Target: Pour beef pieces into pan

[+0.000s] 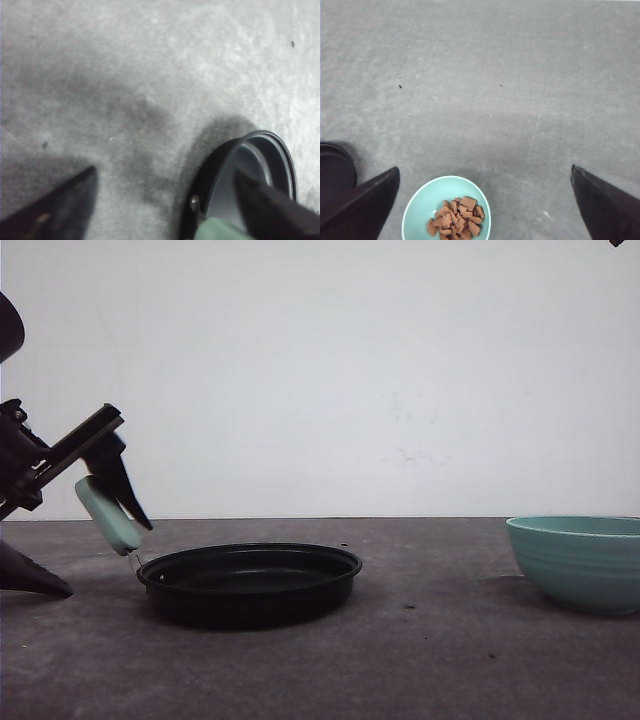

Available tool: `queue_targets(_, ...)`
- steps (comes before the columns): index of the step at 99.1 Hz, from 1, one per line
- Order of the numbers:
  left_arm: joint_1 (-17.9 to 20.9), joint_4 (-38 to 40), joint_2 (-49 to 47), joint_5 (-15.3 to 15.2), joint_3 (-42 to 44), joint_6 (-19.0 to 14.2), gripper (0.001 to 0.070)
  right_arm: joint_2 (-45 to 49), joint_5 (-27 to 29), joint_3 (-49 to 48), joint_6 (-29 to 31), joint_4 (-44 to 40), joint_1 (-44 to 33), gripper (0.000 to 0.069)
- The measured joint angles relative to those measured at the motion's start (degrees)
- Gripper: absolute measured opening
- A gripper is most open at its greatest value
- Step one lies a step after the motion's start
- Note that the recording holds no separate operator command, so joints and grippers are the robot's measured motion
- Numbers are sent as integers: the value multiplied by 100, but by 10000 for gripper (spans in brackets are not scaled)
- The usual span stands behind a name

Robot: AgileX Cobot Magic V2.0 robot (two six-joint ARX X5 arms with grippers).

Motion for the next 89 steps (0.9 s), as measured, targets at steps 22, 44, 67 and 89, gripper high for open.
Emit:
queue_targets(22, -223, 11, 2, -20, -2, -39, 285, 0, 0, 0, -4, 0, 0, 683)
queue_targets(44, -330, 299, 2, -37, -9, -57, 114, 2, 0, 0, -7, 0, 0, 683)
queue_targets(67, -330, 310, -339, -33, -11, -127, 113, 87, 0, 0, -2, -7, -9, 676)
queue_targets(89, -358, 321, -885, 466, 103, -125, 112, 1047, -48, 2, 72, -278, -227, 549)
